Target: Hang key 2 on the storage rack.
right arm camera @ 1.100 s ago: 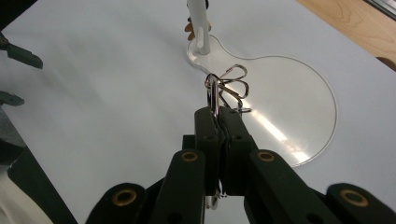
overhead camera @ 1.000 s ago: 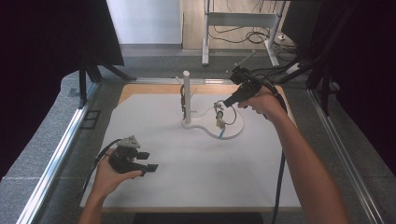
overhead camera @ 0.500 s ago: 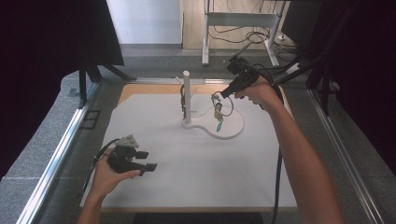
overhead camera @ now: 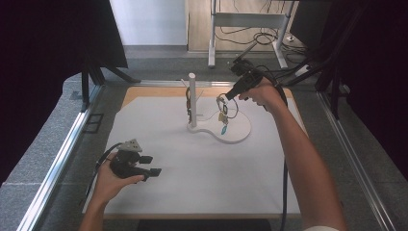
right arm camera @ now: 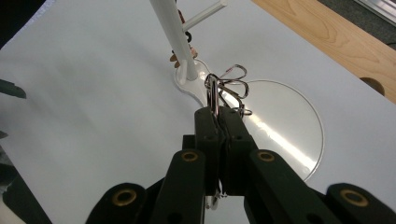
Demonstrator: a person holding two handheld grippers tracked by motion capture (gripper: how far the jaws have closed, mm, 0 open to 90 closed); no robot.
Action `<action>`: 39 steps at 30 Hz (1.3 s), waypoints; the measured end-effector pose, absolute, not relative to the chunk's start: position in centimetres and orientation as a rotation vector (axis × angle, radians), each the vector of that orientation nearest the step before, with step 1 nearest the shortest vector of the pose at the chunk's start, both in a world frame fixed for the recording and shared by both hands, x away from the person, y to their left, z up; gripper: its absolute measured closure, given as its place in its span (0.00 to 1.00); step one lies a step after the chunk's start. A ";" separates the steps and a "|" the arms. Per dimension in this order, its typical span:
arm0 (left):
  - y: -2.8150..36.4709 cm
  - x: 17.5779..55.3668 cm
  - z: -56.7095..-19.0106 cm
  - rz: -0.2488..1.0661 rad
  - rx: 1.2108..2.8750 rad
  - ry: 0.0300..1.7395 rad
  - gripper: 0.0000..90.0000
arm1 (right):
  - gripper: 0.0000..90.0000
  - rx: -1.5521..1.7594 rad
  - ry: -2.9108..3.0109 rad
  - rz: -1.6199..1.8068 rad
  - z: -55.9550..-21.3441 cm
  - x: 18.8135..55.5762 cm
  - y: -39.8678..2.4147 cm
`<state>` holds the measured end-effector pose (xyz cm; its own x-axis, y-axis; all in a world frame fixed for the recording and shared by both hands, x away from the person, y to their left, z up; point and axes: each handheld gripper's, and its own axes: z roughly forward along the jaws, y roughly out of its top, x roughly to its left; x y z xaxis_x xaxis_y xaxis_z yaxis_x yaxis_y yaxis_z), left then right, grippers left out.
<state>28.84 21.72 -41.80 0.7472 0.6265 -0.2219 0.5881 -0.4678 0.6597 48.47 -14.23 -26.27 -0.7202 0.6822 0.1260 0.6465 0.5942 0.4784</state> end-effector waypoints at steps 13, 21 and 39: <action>21.8 28.8 -41.7 0.066 2.183 0.906 0.41 | 0.98 1.183 2.734 0.793 -27.1 49.8 -14.0; 21.8 28.8 -41.8 0.065 2.187 0.905 0.41 | 0.98 1.210 2.726 0.800 -27.4 50.5 -14.0; 21.9 28.7 -41.7 0.061 2.186 0.904 0.40 | 0.98 1.230 2.721 0.799 -28.4 52.3 -13.1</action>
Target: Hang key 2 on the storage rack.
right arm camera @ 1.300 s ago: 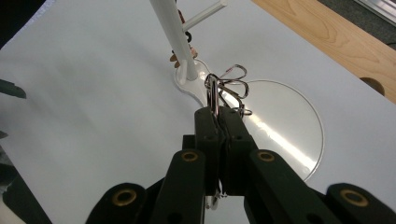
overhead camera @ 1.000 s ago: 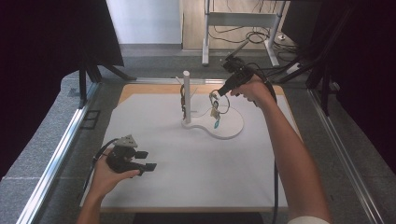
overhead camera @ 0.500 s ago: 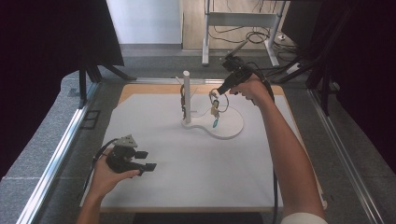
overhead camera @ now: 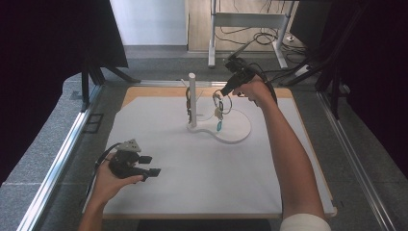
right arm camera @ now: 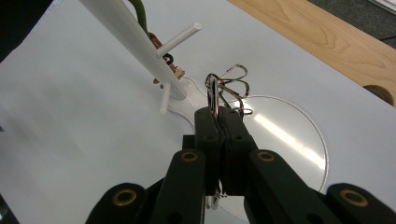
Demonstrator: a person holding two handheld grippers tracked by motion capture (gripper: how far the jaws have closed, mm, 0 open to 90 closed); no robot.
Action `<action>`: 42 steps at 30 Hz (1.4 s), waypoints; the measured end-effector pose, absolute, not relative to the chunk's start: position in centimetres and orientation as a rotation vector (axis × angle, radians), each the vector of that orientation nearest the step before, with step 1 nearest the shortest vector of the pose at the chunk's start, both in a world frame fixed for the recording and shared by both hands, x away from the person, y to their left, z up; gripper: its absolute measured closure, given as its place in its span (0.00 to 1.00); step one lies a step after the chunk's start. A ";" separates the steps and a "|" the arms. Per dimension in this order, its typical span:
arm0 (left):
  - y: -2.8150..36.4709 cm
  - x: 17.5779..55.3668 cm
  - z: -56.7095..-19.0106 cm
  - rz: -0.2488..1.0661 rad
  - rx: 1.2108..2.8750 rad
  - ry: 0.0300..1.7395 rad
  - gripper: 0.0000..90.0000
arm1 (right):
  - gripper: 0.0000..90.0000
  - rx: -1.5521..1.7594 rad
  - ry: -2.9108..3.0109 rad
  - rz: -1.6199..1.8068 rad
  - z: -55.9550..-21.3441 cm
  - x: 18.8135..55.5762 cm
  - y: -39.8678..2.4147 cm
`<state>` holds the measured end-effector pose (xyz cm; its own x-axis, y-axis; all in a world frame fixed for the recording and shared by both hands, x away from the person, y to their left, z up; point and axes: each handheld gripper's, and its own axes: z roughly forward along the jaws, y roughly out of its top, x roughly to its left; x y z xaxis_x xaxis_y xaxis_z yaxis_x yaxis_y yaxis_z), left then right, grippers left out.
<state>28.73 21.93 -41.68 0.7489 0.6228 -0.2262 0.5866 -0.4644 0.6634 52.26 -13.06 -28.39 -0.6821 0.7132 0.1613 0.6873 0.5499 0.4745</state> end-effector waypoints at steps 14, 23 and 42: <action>22.0 28.7 -41.7 0.060 2.192 0.896 0.40 | 0.98 1.249 2.707 0.807 -28.9 53.7 -12.3; 22.1 28.7 -41.6 0.057 2.188 0.893 0.40 | 0.98 1.256 2.700 0.796 -29.2 54.5 -11.4; 22.1 28.6 -41.5 0.051 2.177 0.889 0.40 | 0.98 1.241 2.686 0.798 -29.6 55.2 -8.9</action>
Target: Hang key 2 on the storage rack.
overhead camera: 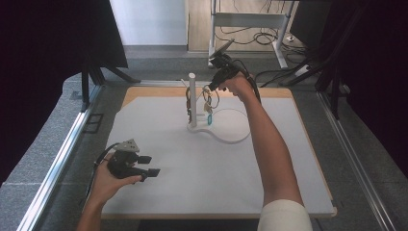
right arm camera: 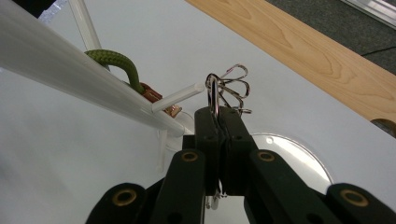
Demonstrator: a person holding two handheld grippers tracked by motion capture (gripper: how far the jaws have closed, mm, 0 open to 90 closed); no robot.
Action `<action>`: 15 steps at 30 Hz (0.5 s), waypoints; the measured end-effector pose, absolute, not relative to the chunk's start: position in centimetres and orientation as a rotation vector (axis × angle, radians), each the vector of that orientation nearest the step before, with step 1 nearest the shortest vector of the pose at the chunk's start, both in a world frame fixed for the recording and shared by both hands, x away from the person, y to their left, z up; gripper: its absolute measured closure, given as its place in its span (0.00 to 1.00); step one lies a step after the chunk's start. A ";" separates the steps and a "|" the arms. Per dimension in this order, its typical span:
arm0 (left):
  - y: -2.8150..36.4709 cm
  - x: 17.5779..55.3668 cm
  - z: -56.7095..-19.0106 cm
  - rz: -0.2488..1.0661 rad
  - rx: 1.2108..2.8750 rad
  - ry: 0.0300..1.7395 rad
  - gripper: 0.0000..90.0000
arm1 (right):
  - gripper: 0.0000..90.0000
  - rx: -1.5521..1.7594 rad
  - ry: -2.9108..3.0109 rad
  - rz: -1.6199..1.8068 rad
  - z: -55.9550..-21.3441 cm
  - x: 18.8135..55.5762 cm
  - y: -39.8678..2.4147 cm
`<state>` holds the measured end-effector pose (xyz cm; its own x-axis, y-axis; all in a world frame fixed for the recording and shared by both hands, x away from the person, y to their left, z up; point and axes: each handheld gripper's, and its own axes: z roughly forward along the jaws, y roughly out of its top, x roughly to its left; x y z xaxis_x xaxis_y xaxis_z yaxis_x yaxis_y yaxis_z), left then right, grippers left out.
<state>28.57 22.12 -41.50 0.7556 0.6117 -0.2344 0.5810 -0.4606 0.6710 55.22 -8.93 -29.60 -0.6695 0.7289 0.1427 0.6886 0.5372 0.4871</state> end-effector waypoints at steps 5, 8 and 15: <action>22.1 28.6 -41.5 0.050 2.186 0.890 0.40 | 0.98 1.220 2.702 0.812 -29.8 55.1 -8.6; 22.1 28.6 -41.5 0.051 2.186 0.891 0.40 | 0.98 1.215 2.710 0.810 -29.9 55.0 -8.3; 22.0 28.6 -41.6 0.049 2.188 0.888 0.40 | 0.98 1.190 2.731 0.806 -30.1 54.6 -7.3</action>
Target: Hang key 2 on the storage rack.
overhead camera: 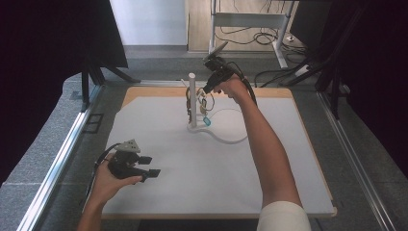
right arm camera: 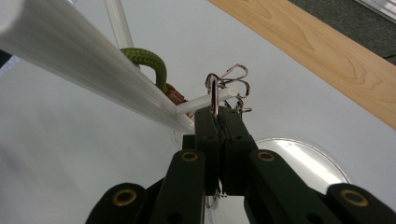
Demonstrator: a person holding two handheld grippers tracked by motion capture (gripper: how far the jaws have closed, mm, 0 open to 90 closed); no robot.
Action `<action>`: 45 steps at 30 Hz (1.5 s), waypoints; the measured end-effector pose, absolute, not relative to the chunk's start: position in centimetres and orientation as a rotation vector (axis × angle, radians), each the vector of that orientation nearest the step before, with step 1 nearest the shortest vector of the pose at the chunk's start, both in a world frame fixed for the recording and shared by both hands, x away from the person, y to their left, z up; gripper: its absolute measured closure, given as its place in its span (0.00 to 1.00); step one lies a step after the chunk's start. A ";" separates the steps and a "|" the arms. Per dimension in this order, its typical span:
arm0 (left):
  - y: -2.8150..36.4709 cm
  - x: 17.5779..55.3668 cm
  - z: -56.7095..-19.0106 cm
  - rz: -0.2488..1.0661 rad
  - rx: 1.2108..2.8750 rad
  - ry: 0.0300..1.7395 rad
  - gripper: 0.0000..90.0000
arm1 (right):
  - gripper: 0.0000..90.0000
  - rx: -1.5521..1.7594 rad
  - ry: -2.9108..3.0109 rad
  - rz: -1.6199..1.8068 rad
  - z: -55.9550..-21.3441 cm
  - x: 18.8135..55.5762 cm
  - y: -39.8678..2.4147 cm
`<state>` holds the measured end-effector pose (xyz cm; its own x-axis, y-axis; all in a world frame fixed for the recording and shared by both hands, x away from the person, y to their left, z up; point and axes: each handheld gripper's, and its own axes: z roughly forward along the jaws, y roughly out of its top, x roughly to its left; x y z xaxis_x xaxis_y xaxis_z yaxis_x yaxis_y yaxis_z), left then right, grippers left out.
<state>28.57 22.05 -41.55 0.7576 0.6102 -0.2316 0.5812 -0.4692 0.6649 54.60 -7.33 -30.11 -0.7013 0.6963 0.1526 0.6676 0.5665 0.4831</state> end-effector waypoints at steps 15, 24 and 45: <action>21.9 28.6 -41.7 0.045 2.200 0.884 0.40 | 0.97 1.165 2.781 0.763 -31.6 53.9 -6.5; 21.9 28.6 -41.7 0.047 2.206 0.885 0.40 | 0.93 1.146 2.799 0.795 -32.0 53.2 -6.5; 21.8 29.0 -41.7 0.059 2.205 0.908 0.40 | 0.62 1.099 2.720 0.939 -31.8 48.5 -12.2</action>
